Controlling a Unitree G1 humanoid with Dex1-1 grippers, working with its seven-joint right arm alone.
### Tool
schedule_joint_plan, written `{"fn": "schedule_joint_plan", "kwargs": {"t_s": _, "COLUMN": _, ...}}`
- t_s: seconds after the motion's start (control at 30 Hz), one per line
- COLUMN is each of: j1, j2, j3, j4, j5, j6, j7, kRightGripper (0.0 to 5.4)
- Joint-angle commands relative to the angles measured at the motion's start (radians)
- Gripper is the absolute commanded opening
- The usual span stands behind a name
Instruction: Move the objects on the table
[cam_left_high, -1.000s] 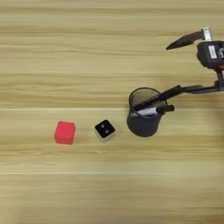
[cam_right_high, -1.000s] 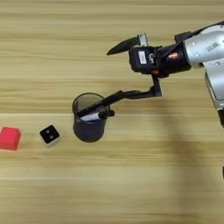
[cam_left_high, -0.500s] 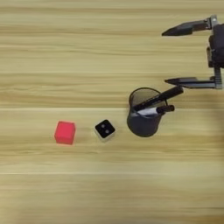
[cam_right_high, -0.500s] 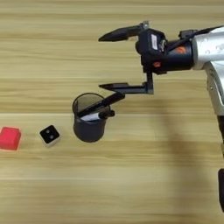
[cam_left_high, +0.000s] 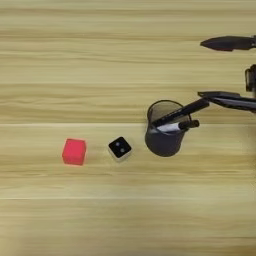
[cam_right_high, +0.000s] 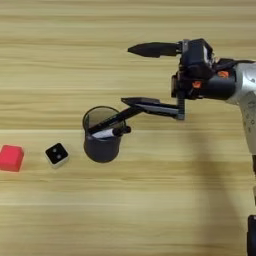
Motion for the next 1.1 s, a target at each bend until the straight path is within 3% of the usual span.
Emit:
{"fn": "schedule_joint_plan", "kwargs": {"t_s": 0.03, "j1": -0.034, "j2": -0.042, "j3": -0.07, "j4": 0.094, "j5": 0.031, "j6": -0.052, "j7": 0.036, "kRightGripper": 5.38}}
{"fn": "schedule_joint_plan", "kwargs": {"t_s": 0.57, "j1": -0.032, "j2": -0.1, "j3": -0.044, "j4": 0.421, "j5": -0.126, "j6": -0.198, "j7": 0.138, "kRightGripper": 5.38}}
{"fn": "schedule_joint_plan", "kwargs": {"t_s": 0.73, "j1": -0.03, "j2": -0.097, "j3": -0.006, "j4": 0.512, "j5": -0.217, "j6": -0.317, "j7": 0.133, "kRightGripper": 5.38}}
{"fn": "schedule_joint_plan", "kwargs": {"t_s": 1.1, "j1": -0.035, "j2": -0.054, "j3": 0.05, "j4": 0.599, "j5": -0.287, "j6": -0.407, "j7": 0.114, "kRightGripper": 5.38}}
